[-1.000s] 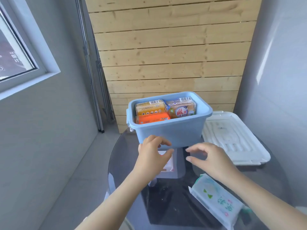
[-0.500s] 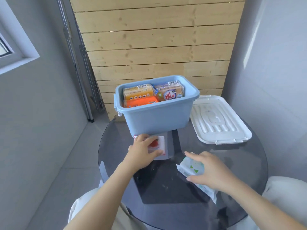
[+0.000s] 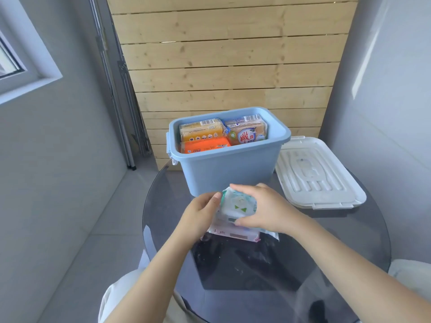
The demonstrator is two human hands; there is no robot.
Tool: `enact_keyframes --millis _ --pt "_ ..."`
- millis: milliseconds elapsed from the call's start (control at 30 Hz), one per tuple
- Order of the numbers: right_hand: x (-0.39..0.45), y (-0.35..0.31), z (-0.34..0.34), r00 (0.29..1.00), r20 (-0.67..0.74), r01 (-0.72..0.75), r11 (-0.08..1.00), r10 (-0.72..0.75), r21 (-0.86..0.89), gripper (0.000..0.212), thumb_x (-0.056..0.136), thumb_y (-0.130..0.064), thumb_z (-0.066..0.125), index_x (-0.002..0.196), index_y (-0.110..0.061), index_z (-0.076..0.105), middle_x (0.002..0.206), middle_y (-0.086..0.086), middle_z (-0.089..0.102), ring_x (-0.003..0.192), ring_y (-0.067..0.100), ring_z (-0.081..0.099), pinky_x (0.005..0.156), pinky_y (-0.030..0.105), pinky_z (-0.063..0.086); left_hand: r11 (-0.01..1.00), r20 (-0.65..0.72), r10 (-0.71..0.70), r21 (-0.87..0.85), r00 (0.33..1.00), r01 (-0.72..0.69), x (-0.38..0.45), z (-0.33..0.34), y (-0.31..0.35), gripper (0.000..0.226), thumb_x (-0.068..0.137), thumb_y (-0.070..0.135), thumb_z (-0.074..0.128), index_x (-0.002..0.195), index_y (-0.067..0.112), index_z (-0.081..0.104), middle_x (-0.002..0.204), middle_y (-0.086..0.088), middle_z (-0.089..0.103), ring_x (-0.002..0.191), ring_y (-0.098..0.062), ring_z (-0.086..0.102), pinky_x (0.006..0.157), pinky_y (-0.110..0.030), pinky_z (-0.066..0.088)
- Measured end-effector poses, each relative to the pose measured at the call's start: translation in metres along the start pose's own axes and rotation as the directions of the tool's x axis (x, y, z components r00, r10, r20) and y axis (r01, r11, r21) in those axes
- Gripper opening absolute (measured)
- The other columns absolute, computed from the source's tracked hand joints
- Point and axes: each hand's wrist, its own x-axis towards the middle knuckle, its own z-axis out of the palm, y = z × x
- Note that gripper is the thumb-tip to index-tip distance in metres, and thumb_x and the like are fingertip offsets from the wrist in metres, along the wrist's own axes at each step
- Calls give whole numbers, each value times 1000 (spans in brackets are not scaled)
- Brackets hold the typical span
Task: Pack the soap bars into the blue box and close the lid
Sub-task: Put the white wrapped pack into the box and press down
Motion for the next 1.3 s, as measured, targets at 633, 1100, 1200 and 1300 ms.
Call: enact_keyframes --millis 633,1100,1200,1300 --pt "-34 20 27 892 88 -370 606 443 704 24 91 -29 54 95 -12 71 94 1 75 80 14 71 66 23 55 963 88 -266 -7 960 268 1 -3 -2 58 81 46 63 92 -11 61 74 -14 51 65 -25 37 60 -37 30" --pt "-35 -22 -72 952 -152 -60 647 267 760 18 89 -21 56 89 -14 73 92 1 75 81 17 64 73 36 52 992 -6 62 -105 998 -63 -20 -13 96 29 82 43 66 89 16 76 92 2 77 94 -23 69 95 -44 51" --pt "-16 -33 -101 944 -239 24 677 226 735 19 89 -22 56 77 -19 71 84 -4 70 76 12 59 66 29 49 985 -41 111 -129 993 -116 -3 -20 127 43 74 48 68 91 9 74 95 -12 74 88 -31 65 95 -42 47" --pt "20 -40 -127 922 -314 53 728 227 684 19 89 -25 55 75 -22 66 85 -7 64 73 10 55 66 27 49 981 -84 80 -171 993 -94 31 -22 154 40 76 43 68 91 5 72 103 -22 71 99 -38 66 100 -49 46"
